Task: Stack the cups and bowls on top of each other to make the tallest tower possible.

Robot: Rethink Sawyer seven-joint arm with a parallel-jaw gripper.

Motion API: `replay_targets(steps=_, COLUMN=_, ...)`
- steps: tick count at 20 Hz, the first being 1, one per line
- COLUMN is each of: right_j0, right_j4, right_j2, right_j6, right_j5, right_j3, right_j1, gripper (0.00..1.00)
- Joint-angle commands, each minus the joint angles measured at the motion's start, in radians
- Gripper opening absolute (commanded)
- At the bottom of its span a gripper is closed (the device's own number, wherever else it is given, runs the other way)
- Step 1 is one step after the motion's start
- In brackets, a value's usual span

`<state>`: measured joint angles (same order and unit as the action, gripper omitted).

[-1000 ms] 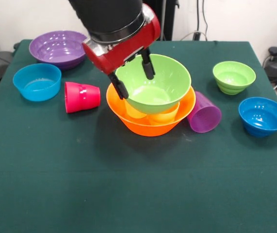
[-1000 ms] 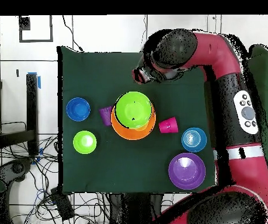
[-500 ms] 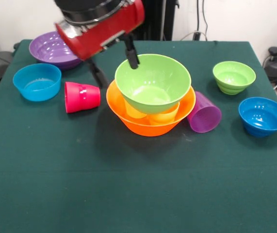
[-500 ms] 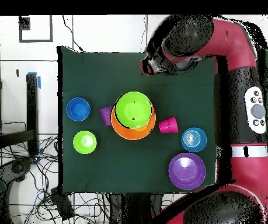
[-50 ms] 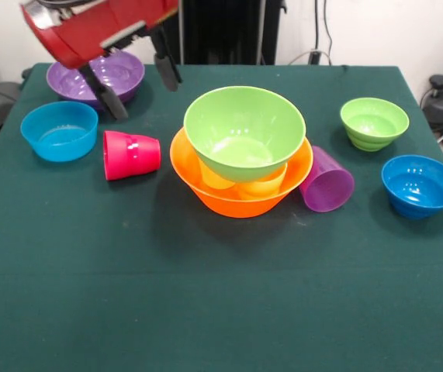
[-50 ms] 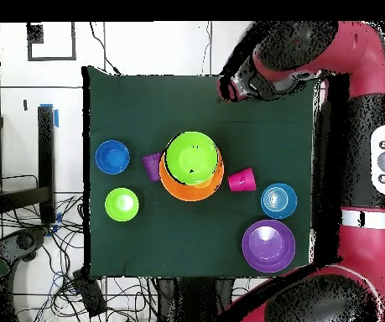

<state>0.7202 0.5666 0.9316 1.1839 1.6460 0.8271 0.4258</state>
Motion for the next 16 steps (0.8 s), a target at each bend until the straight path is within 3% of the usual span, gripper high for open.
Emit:
replay_targets(steps=1, right_j0=-0.003, right_j4=0.1, right_j2=-0.068, right_j6=-0.379, right_j5=0.117, right_j3=-0.032, right_j1=-0.043, gripper=1.0)
replay_targets(steps=16, right_j0=0.065, right_j4=0.064, right_j2=-0.067, right_j6=-0.364, right_j5=0.022, right_j3=0.034, right_j1=-0.166, gripper=1.0)
